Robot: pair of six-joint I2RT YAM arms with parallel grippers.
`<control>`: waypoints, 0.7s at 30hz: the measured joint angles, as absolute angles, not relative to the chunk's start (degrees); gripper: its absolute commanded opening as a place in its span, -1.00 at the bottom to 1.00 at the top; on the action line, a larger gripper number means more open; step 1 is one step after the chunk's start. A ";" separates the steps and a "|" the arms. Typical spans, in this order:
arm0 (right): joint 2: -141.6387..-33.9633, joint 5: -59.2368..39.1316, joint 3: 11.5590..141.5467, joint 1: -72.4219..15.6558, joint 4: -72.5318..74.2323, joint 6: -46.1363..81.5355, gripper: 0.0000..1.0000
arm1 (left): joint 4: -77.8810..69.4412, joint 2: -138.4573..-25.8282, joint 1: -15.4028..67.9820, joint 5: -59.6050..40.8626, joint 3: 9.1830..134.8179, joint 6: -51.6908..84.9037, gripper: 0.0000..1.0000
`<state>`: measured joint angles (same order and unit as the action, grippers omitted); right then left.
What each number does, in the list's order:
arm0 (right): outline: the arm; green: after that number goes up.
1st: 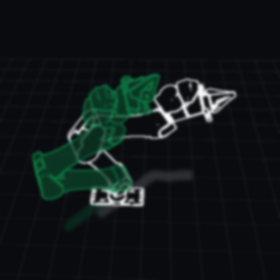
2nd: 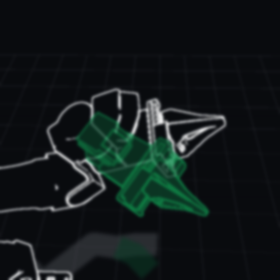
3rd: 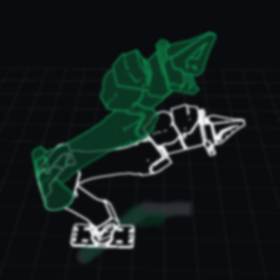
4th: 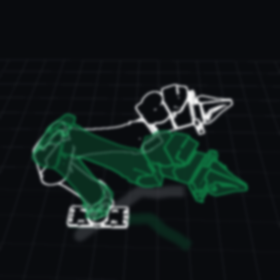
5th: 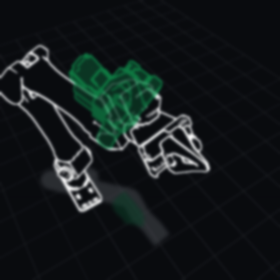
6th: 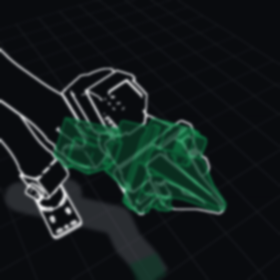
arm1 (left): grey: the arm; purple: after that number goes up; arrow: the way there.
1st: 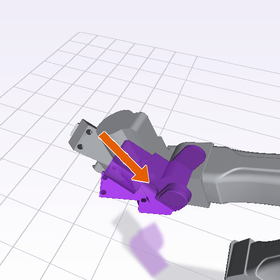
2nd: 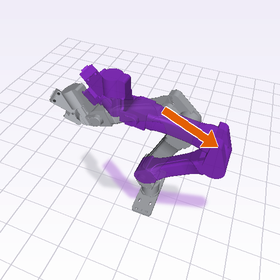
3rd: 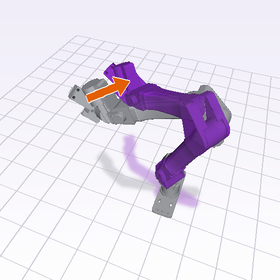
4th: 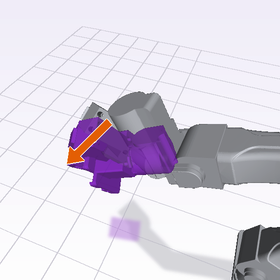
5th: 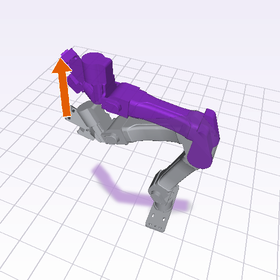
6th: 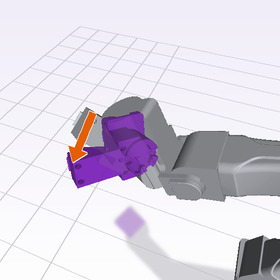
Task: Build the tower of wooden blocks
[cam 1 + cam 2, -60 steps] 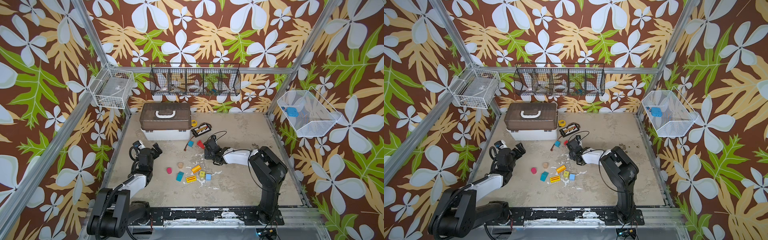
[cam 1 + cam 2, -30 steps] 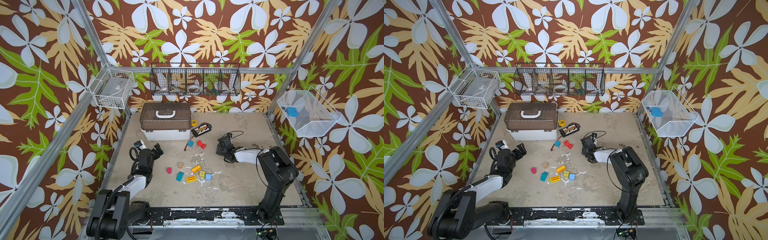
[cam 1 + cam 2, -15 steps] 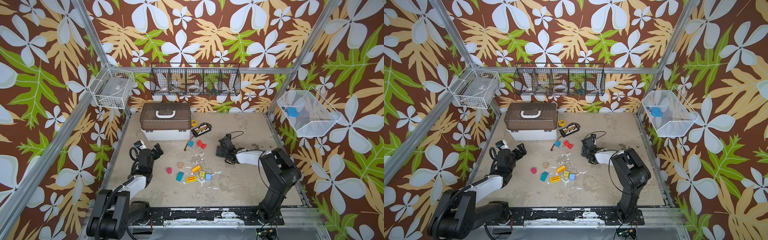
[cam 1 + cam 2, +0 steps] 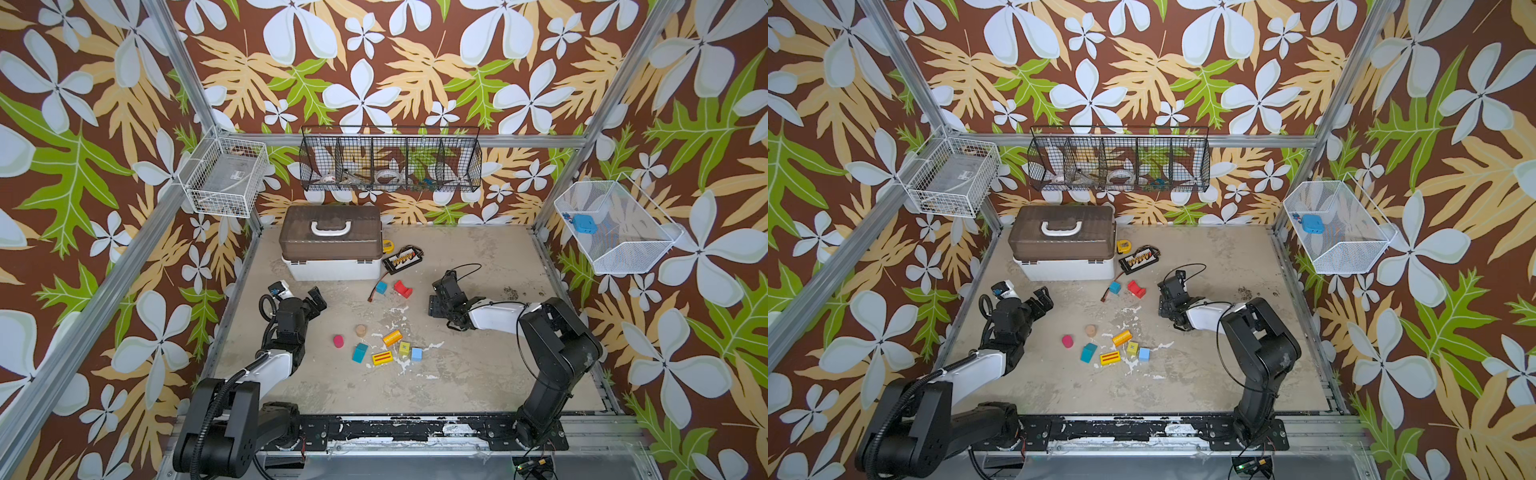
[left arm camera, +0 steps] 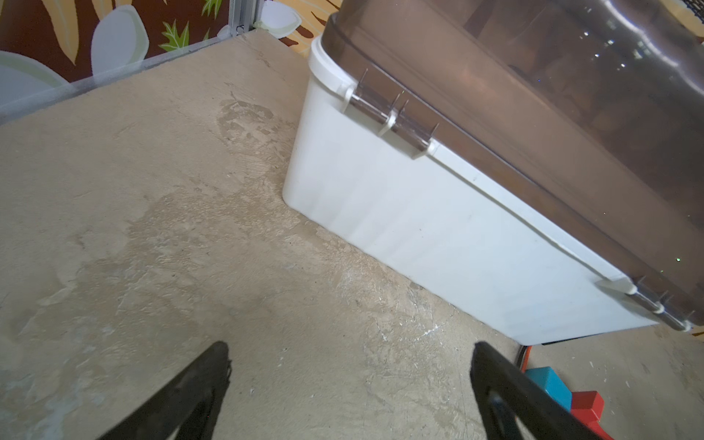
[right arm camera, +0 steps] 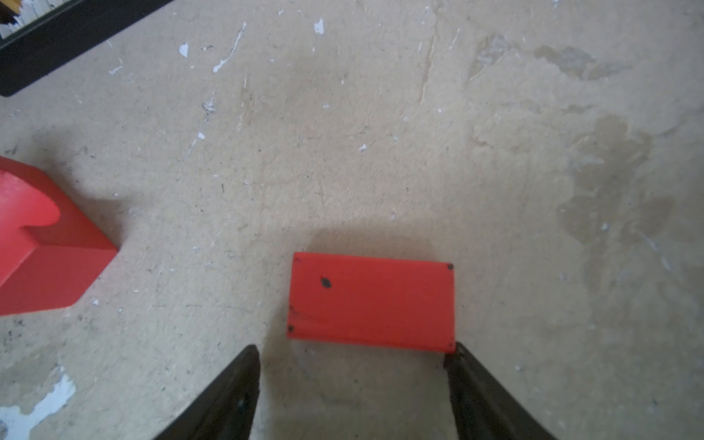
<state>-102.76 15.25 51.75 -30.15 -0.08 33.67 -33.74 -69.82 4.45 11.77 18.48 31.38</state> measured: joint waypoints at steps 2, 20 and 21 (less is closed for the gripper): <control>-102.63 15.27 51.77 -30.17 -0.49 33.91 0.56 | -33.74 -69.82 4.45 11.77 18.48 31.38 0.99; -89.17 15.62 51.64 -48.84 -11.40 38.48 0.66 | -33.74 -68.73 4.45 10.22 17.82 31.18 0.99; -88.64 14.57 52.60 -50.81 -12.56 38.57 0.66 | -33.74 -68.58 4.45 10.22 17.67 31.18 0.99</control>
<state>-88.64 14.57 52.60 -50.81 -12.56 38.57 -33.74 -68.58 4.45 10.22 17.67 31.18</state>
